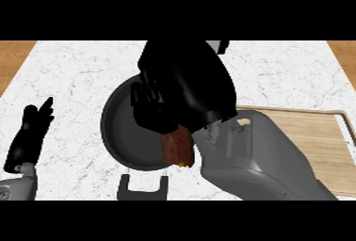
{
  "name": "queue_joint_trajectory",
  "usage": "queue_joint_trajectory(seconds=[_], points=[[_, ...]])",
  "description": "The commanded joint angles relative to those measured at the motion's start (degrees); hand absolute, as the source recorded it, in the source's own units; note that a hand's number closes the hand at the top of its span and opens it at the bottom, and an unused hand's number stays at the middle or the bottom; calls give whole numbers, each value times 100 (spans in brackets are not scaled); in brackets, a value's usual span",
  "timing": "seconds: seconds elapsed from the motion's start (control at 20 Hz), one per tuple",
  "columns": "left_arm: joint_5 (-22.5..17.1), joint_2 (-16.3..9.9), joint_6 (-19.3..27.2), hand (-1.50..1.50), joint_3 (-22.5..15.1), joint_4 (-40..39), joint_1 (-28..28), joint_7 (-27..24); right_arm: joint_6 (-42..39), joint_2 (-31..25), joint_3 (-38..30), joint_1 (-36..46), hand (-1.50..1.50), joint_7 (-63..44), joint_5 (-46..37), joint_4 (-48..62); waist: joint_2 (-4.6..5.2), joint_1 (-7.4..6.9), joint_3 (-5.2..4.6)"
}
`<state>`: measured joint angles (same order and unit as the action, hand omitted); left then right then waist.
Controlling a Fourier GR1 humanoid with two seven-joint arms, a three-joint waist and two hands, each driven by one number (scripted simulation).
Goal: Pick the sweet potato from the tray and place it in the pot
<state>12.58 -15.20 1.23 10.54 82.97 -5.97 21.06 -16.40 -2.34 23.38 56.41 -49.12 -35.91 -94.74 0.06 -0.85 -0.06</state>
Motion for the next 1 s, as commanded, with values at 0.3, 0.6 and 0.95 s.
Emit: queue_joint_trajectory(seconds=[0.3,0.6,0.95], points=[[132,108,55,0,-137,226,-24,197,1838,232,679,-389,-150,751,852,1808,16,-59,5],[63,40,33,0,-14,127,-196,298,3211,234,280,-346,-150,926,1690,1457,6,-40,9],[178,171,155,0,-106,20,-293,275,4151,234,-685,-282,-150,1661,1781,1791,9,49,7]])
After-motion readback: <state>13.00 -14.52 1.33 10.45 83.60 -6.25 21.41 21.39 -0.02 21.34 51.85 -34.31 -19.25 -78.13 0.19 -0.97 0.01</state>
